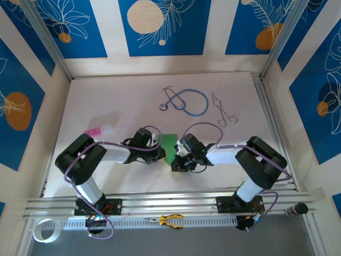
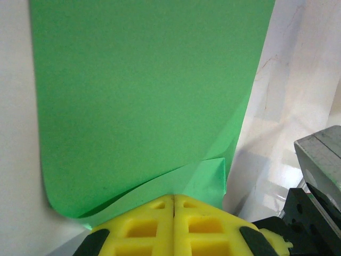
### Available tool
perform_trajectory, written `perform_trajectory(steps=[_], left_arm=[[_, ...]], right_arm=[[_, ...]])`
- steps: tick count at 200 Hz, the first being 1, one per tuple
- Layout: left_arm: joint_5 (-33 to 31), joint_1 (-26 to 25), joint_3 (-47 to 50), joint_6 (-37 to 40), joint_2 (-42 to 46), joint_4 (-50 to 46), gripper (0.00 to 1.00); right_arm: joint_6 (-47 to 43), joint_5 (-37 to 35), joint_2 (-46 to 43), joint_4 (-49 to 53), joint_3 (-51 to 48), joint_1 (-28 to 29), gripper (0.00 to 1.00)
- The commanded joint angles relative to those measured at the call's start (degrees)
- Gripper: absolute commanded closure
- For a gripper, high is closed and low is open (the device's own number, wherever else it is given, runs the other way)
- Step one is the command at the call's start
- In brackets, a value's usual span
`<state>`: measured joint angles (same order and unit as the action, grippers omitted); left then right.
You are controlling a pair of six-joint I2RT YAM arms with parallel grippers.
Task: Fold a paper plane with a square sheet of paper (pick it up from the middle)
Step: Third fold the triangle at the center of the table.
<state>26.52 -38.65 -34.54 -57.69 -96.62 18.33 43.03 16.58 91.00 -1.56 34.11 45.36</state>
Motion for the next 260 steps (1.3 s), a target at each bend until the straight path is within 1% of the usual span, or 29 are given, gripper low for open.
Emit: perform_trajectory(steps=[1,16,35,49,66,85,117,141,170,190,223,260], left_arm=[[-3.3,-0.16,0.11,1.53,-2.18,-4.97,1.0],[-3.32,-0.14,0.33,1.31,-2.01,-4.71,1.0],[-3.4,-0.15,0.5,0.85,-1.85,-4.12,1.0],[-3.58,-0.17,0.87,0.19,-1.5,-3.33,1.0],[-4.26,-0.18,1.14,-0.72,-1.05,-2.63,1.0],[-5.02,-0.28,1.15,-1.19,-0.63,-2.33,1.0],[-4.95,-0.23,1.06,-1.22,-0.79,-2.18,1.0],[-4.48,-0.28,1.15,-1.29,-1.16,-1.64,1.0],[-4.12,-0.22,0.84,-1.21,-1.35,-1.55,1.0],[-3.95,-0.27,0.88,-1.16,-1.29,-1.58,1.0],[-4.02,-0.28,0.78,-0.84,-1.0,-2.09,1.0],[-4.0,-0.24,0.58,-0.45,-1.2,-2.53,1.0]], right_arm=[[-0.53,0.62,-1.79,4.83,-2.94,-0.23,0.91],[-1.13,-0.28,-3.05,6.14,-3.98,-0.74,0.91],[-1.63,0.52,-5.9,7.4,-4.49,-2.2,0.91],[-0.95,1.94,-9.83,7.3,-4.46,-3.77,0.91],[0.62,1.18,-14.83,6.87,-4.87,-6.33,0.91],[1.91,3.17,-16.23,5.07,-4.36,-9.28,0.91],[-0.22,2.5,-11.65,7.76,1.7,-8.65,0.92],[-1.94,1.05,-5.6,10.18,7.01,-6.26,0.92],[-2.85,-3.1,1.02,13.14,12.94,-3.04,0.92],[-3.25,-6.44,4.52,15.2,15.99,-2.05,0.93],[-2.24,-11.27,7.18,15.65,16.73,-2.17,0.93],[-0.73,-13.59,7.19,14.8,15.15,-4.58,0.93]])
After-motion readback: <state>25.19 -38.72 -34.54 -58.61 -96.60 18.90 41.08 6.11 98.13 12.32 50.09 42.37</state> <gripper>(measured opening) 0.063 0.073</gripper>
